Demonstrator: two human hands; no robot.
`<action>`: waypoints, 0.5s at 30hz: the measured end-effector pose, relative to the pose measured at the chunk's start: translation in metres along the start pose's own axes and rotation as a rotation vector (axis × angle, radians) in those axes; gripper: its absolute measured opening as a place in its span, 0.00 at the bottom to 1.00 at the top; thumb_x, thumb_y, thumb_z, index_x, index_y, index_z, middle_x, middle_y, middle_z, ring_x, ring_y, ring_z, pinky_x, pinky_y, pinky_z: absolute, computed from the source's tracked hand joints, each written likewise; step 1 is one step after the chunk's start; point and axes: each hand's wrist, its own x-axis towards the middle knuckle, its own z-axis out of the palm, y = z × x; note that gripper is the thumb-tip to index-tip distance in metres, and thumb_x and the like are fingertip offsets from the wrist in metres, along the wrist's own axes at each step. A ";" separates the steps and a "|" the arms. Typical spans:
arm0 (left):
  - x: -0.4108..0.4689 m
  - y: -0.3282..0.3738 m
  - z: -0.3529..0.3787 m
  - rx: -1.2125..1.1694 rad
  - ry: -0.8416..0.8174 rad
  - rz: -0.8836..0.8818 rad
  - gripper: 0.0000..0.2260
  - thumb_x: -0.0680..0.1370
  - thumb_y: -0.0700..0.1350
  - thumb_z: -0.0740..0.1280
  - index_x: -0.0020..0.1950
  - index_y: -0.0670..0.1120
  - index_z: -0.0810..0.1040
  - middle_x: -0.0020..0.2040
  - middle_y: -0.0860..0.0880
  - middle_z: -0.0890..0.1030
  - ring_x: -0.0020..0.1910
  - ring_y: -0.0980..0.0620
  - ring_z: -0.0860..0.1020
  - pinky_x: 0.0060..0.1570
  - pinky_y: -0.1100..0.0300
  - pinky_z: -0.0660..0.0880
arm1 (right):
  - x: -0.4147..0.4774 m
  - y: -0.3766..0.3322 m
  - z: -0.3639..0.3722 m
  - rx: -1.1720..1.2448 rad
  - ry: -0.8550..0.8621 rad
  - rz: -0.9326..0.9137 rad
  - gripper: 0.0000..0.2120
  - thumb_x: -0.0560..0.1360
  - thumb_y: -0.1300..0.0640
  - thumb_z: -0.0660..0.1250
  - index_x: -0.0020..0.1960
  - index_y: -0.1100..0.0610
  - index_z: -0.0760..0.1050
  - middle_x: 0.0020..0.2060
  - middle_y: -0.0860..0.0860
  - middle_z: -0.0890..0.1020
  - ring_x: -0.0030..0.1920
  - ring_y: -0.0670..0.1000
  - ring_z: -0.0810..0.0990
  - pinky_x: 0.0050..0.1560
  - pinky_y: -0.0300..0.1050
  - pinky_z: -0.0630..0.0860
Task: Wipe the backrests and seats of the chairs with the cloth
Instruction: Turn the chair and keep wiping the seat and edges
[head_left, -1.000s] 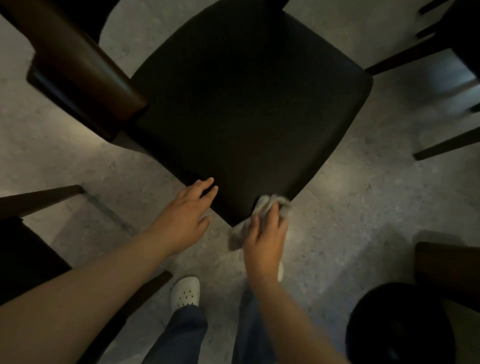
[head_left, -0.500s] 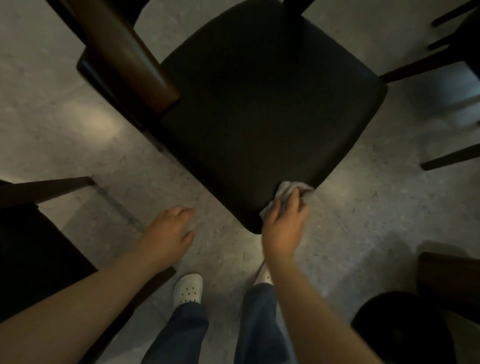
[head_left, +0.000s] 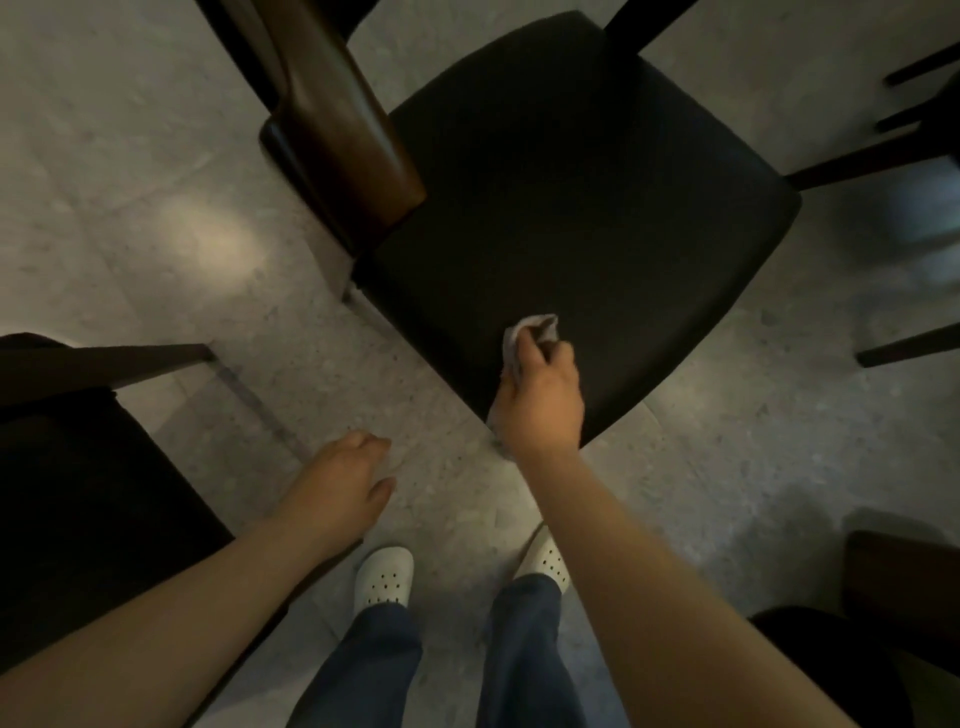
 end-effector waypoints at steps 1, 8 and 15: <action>-0.002 -0.002 -0.001 -0.004 0.003 -0.004 0.23 0.81 0.47 0.63 0.74 0.42 0.66 0.69 0.44 0.70 0.65 0.48 0.70 0.66 0.60 0.64 | -0.007 -0.006 0.004 0.026 -0.065 -0.047 0.25 0.80 0.54 0.62 0.75 0.49 0.61 0.65 0.52 0.67 0.57 0.50 0.73 0.54 0.40 0.68; -0.030 -0.008 -0.021 -0.053 0.001 -0.053 0.22 0.81 0.47 0.62 0.74 0.44 0.66 0.69 0.46 0.70 0.65 0.50 0.70 0.65 0.61 0.66 | -0.052 -0.012 -0.008 0.084 -0.398 -0.225 0.20 0.80 0.53 0.61 0.72 0.48 0.68 0.55 0.45 0.69 0.49 0.43 0.69 0.44 0.29 0.64; -0.081 0.007 -0.063 -0.123 0.018 -0.087 0.20 0.82 0.46 0.62 0.73 0.44 0.68 0.67 0.47 0.71 0.62 0.51 0.72 0.63 0.58 0.69 | -0.077 -0.036 -0.070 0.245 -0.314 -0.082 0.19 0.78 0.51 0.65 0.68 0.47 0.71 0.55 0.42 0.73 0.52 0.41 0.73 0.48 0.30 0.68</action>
